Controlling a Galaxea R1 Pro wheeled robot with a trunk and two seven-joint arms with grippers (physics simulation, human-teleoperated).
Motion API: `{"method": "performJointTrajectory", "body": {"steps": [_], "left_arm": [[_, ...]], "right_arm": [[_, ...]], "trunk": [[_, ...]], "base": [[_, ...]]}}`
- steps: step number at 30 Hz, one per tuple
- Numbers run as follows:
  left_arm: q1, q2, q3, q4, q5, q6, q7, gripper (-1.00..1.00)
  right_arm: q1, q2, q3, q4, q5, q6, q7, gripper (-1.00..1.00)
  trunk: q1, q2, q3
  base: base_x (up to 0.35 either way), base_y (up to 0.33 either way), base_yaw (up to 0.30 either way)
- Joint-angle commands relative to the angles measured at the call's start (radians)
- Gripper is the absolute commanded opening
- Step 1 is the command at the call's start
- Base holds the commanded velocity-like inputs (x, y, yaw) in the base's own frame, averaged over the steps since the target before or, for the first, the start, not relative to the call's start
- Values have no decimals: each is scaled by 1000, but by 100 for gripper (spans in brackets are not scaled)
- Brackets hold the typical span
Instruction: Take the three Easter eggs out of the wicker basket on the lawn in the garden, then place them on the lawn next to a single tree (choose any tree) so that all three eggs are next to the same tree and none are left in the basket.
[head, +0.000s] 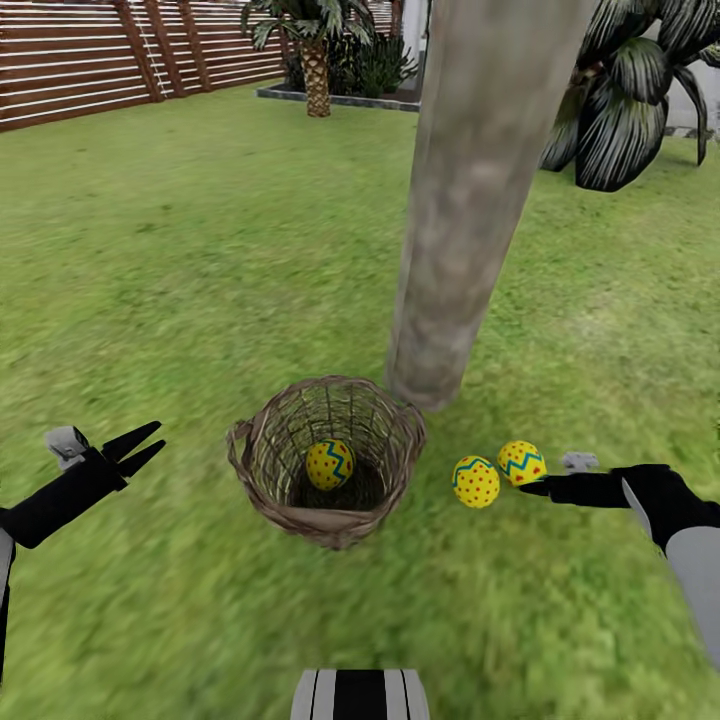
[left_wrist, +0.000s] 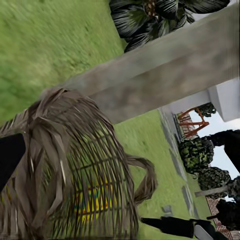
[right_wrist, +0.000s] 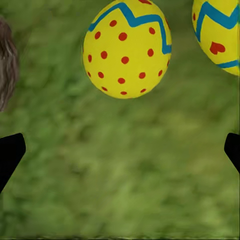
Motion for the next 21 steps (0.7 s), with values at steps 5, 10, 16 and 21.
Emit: {"method": "performJointTrajectory", "body": {"steps": [5,10,16,21], "left_arm": [[-1,0,1,0,-2,4,-4,100],[0,0,1,0,-2,4,-4,100],[0,0,0,0,-2,4,-4,100],[0,0,1,0,-2,4,-4,100]], "right_arm": [[0,-13,-8,-1,9,6,146,100],[0,-25,-8,-1,7,7,178,100],[0,-26,-8,1,6,29,327,100],[0,-30,-8,1,7,37,403,100]], "trunk": [[-3,1,19],[-5,2,38],[-8,4,61],[-10,5,81]], "base": [[-51,0,0],[-1,0,0],[0,0,0],[0,0,0]]}}
